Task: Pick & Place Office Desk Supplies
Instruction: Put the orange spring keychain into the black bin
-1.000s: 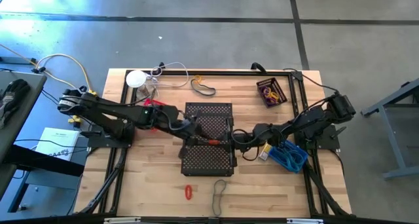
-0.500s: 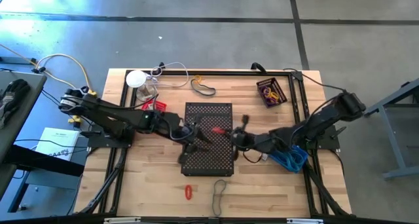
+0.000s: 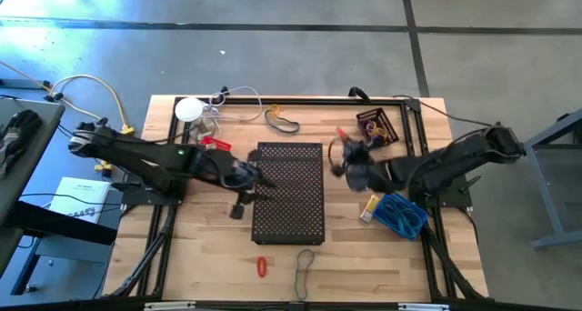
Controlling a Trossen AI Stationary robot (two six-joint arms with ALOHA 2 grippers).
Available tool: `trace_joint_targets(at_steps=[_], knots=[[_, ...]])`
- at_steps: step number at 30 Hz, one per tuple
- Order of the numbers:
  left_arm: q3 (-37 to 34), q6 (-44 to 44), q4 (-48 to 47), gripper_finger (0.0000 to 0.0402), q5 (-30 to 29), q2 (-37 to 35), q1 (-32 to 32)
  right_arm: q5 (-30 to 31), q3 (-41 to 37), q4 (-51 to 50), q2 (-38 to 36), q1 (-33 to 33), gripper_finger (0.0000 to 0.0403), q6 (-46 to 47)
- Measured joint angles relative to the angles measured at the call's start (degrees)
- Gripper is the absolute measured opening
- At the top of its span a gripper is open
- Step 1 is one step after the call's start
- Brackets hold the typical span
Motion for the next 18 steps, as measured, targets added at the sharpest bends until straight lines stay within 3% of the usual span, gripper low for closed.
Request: trace_joint_targets(at_steps=[7, 11, 15, 18], knots=[[0.0, 2.8, -7.5, 0.0132, -5.1, -6.3, 0.0, -7.2, 0.0, -13.8, -0.8, -19.6, 0.0014, 15.1], [0.0, 4.2, -11.1, 0.0132, -12.8, -7.8, 0.0, -18.2, -0.1, -19.0, -0.3, -29.6, 0.0014, 19.3], [0.0, 3.6, -13.7, 0.0132, -20.8, -7.9, 0.1, -23.6, -0.1, -20.6, 0.8, -36.1, 0.0014, 19.8], [0.0, 1.2, -15.4, 0.0132, -22.7, -7.4, 0.7, -28.5, -0.1, -22.0, 1.1, -40.0, 0.0015, 21.1]])
